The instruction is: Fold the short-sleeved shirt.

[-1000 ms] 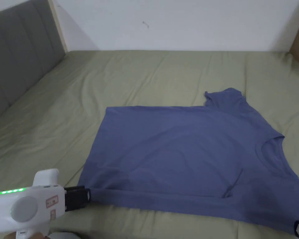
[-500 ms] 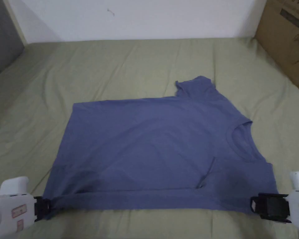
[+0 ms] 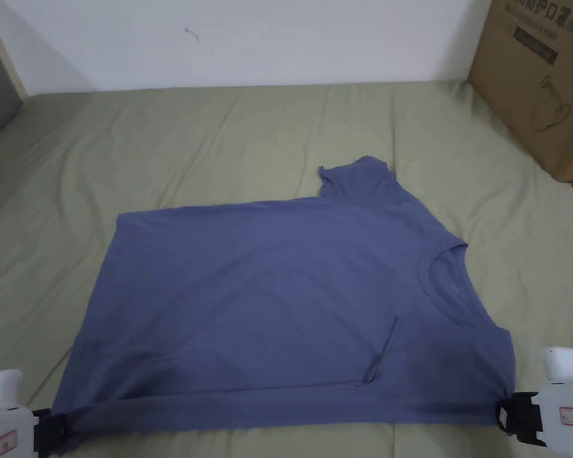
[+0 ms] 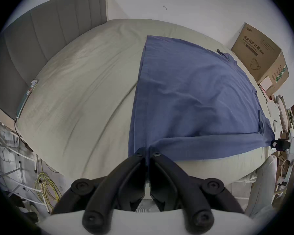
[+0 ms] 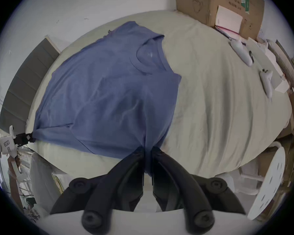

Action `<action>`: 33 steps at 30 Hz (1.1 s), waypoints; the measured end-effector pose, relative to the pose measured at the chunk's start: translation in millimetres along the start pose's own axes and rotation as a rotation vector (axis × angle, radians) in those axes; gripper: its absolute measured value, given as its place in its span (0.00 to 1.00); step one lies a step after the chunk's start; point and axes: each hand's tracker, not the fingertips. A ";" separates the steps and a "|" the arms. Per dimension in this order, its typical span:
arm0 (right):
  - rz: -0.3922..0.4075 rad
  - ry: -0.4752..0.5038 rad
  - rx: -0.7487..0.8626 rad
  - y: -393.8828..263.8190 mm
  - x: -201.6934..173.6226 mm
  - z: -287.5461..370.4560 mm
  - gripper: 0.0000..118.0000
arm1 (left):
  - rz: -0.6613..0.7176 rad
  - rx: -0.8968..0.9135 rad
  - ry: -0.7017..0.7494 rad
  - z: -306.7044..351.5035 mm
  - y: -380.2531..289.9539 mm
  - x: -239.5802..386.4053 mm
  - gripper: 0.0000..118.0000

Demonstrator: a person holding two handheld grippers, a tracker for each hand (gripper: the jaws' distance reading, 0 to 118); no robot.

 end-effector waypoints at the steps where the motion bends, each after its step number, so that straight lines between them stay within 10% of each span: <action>1: 0.014 -0.019 0.016 3.8 -1.6 5.2 0.07 | -0.002 0.000 -0.004 2.9 2.4 -0.3 0.02; 15: 0.053 -0.040 0.055 152.3 -27.6 -32.1 0.07 | -0.026 0.082 0.041 -17.2 117.3 24.5 0.03; 17: 0.026 -0.044 0.055 165.7 -28.6 -50.8 0.09 | -0.016 0.075 0.049 -32.3 131.9 27.3 0.26; 19: 0.034 -0.103 0.046 173.0 -31.5 -64.2 0.58 | -0.012 0.058 0.090 -47.0 139.1 27.6 0.86; 20: 0.033 -0.110 0.042 173.7 -30.6 -66.8 0.84 | -0.006 0.052 0.098 -50.8 139.9 26.3 0.96; 21: 0.038 -0.100 0.027 173.0 -28.9 -67.9 0.89 | 0.003 0.051 0.103 -48.9 138.0 24.3 0.96; 25: 0.019 -0.040 0.061 155.6 -21.6 -38.7 0.68 | 0.043 0.067 0.045 -29.6 119.9 12.9 0.79; 26: 0.019 -0.022 0.079 150.4 -20.5 -32.0 0.44 | 0.050 0.073 0.036 -24.4 113.8 11.2 0.55; 27: 0.019 -0.024 0.090 143.4 -20.2 -25.1 0.06 | 0.054 0.082 0.026 -17.7 106.3 9.5 0.10; 28: 0.020 -0.029 0.093 136.2 -18.2 -19.7 0.01 | 0.050 0.080 0.017 -13.5 98.3 8.3 0.01; 33: -0.014 -0.012 0.082 101.2 -11.8 -15.8 0.01 | 0.036 0.051 0.013 -15.5 66.6 8.7 0.01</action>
